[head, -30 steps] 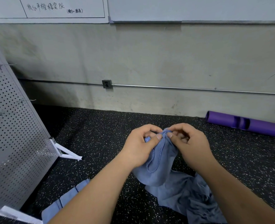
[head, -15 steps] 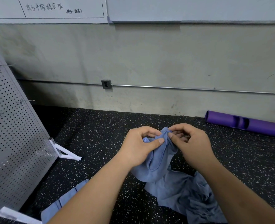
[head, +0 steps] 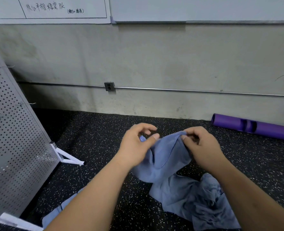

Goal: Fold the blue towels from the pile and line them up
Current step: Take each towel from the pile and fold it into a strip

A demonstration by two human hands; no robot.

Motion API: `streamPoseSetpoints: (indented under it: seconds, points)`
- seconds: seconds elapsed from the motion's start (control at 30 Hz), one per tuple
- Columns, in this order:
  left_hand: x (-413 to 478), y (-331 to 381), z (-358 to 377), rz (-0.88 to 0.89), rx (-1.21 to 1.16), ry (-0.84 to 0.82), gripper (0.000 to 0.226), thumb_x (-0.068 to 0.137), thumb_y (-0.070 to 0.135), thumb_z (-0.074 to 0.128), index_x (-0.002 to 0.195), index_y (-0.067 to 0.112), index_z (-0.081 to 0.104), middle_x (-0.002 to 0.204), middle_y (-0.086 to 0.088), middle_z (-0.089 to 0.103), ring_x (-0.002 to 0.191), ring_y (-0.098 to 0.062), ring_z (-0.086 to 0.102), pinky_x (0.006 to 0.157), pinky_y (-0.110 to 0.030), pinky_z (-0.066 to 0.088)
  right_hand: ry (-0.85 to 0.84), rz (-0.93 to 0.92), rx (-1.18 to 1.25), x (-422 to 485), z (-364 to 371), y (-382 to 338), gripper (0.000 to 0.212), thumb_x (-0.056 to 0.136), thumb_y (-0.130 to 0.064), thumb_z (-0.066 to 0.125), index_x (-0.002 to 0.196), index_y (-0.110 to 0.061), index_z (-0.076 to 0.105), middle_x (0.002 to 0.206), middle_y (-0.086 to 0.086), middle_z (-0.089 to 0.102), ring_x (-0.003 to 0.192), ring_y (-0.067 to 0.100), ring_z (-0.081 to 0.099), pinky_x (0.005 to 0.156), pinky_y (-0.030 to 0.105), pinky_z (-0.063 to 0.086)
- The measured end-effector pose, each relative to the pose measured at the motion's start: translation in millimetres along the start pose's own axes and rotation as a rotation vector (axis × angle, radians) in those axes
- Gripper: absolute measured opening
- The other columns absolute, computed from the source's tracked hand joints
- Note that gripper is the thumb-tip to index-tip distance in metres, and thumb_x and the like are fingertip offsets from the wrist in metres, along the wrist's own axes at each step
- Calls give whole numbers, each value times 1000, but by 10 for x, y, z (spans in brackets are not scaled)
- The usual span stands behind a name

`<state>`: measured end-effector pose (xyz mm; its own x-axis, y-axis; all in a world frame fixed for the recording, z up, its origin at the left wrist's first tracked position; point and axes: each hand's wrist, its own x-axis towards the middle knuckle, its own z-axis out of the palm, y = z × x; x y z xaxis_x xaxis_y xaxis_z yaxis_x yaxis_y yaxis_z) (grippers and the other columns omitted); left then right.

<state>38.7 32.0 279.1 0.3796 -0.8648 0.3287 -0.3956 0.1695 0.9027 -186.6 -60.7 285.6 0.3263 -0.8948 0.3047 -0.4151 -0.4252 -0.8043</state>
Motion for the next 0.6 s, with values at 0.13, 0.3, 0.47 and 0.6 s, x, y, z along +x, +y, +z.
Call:
streamPoseSetpoints:
  seconds: [0.13,0.3,0.47,0.6]
  points:
    - [80,-21,-199,-162,-162,239,10,96,26,78,106,27,76,90,5,62,74,0,53,71,-12,45,174,84,173,105,-164,115,7,96,-14,76,100,-19,72,88,-3,75,70,1,65,67,11,50]
    - [130,-77,-403,-318,-325,374,14,98,35,75,108,26,76,101,9,68,86,-1,54,75,-20,40,165,93,332,129,-321,257,21,95,-2,75,100,-22,73,85,12,69,71,14,56,71,25,53]
    - [127,-129,-496,-370,-337,334,20,95,42,76,107,26,77,112,6,73,104,-12,59,87,-30,43,43,35,253,96,-340,287,30,97,-1,71,103,-30,75,78,5,64,66,12,52,64,20,47]
    - [97,-95,-580,-378,-394,176,39,80,46,85,109,21,76,99,4,71,89,-10,62,81,-28,45,62,33,150,83,-345,290,22,96,-4,72,97,-25,77,60,-14,60,54,2,45,55,12,40]
